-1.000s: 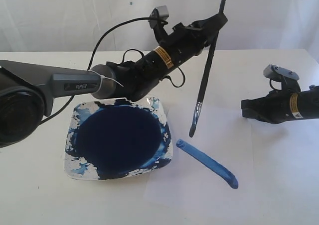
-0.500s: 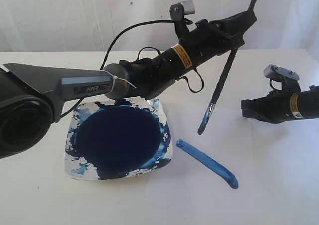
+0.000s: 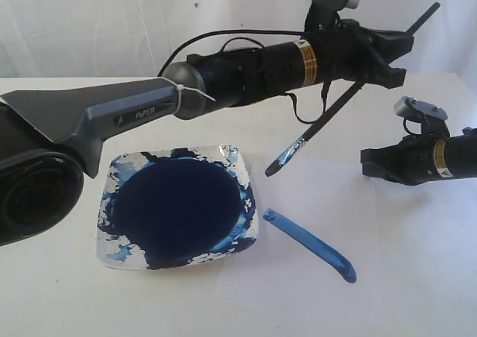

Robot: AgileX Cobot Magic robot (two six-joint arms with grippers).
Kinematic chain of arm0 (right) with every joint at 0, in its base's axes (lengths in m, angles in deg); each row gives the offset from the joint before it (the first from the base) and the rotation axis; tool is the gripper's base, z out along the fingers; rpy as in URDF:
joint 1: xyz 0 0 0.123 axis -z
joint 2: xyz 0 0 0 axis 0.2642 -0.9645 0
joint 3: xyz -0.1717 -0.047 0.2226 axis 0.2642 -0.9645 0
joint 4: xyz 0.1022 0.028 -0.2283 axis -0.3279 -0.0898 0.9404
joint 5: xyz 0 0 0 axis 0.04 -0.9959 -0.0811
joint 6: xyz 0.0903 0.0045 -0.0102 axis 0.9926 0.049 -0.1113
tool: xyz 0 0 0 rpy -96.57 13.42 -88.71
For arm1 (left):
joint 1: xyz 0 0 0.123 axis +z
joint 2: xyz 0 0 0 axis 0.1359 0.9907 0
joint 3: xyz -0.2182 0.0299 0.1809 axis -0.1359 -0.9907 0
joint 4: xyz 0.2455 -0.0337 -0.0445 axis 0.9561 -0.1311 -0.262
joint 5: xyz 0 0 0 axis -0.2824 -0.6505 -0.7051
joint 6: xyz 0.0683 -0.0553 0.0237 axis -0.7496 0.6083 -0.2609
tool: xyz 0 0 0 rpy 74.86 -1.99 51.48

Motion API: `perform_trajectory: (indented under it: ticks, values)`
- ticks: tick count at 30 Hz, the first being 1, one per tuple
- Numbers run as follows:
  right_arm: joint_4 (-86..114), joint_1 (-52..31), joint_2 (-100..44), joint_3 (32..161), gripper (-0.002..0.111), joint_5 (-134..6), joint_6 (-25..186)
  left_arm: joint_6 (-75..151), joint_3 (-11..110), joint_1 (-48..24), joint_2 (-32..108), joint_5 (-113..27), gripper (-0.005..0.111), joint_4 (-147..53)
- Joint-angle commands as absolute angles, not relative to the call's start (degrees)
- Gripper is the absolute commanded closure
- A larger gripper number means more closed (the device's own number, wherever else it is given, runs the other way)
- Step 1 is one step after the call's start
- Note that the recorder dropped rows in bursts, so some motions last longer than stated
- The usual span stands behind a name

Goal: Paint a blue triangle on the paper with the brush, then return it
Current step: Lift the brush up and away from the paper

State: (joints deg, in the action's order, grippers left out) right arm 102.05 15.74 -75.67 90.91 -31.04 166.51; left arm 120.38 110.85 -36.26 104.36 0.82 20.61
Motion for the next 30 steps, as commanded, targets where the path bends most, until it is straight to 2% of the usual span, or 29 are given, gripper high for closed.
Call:
perform_trajectory:
  ticks: [1, 4, 23, 27, 30]
  values:
    - [102.1, 15.8, -75.4, 90.9, 0.106, -31.9, 165.7, 137.7, 118.3, -36.2, 103.6, -3.2, 0.107, 43.0]
    - [102.1, 15.8, -75.4, 90.9, 0.106, -31.9, 165.7, 147.0, 122.3, -36.2, 103.6, -1.0, 0.107, 50.5]
    - [102.1, 15.8, -75.4, 90.9, 0.106, -31.9, 167.1, 154.6, 124.0, -37.4, 103.6, -12.6, 0.107, 50.3]
    - [102.1, 15.8, -75.4, 90.9, 0.106, -31.9, 167.1, 155.1, 124.0, -38.0, 103.6, -14.9, 0.107, 46.7]
    - [102.1, 15.8, -75.4, 90.9, 0.106, -31.9, 167.1, 147.2, 124.0, -38.4, 103.6, -14.4, 0.107, 38.2]
